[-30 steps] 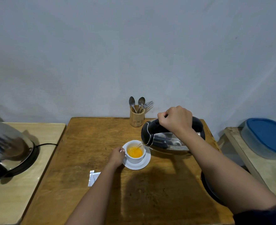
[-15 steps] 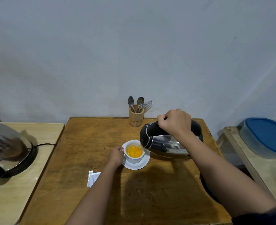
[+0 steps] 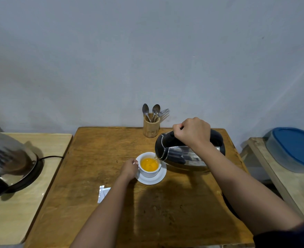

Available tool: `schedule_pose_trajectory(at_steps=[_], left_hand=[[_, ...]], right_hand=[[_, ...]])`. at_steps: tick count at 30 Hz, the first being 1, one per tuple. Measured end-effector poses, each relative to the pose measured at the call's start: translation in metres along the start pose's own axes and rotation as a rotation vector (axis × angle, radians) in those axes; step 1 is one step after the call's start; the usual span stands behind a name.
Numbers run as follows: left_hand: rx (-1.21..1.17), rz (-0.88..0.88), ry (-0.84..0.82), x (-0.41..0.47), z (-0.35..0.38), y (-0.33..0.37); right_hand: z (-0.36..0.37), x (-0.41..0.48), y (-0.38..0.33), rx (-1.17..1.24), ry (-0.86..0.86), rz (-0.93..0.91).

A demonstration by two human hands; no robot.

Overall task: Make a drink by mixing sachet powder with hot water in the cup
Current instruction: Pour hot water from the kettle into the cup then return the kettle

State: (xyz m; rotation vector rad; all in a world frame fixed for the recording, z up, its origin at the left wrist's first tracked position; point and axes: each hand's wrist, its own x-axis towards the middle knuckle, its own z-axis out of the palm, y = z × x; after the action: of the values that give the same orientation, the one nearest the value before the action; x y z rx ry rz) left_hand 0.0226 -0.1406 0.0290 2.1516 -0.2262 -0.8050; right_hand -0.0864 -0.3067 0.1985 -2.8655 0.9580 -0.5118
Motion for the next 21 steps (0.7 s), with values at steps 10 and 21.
schedule_pose_trajectory(at_steps=[10,21], left_hand=[[0.083,-0.061,0.022,0.0031,0.0037,0.0090],[0.033,-0.062,0.007,0.0038,0.0007,0.0072]], right_hand=[[0.0001,-0.0014,-0.0033,-0.009,-0.013,-0.026],[0.0001,-0.0026,-0.0048,-0.005,-0.003,-0.033]])
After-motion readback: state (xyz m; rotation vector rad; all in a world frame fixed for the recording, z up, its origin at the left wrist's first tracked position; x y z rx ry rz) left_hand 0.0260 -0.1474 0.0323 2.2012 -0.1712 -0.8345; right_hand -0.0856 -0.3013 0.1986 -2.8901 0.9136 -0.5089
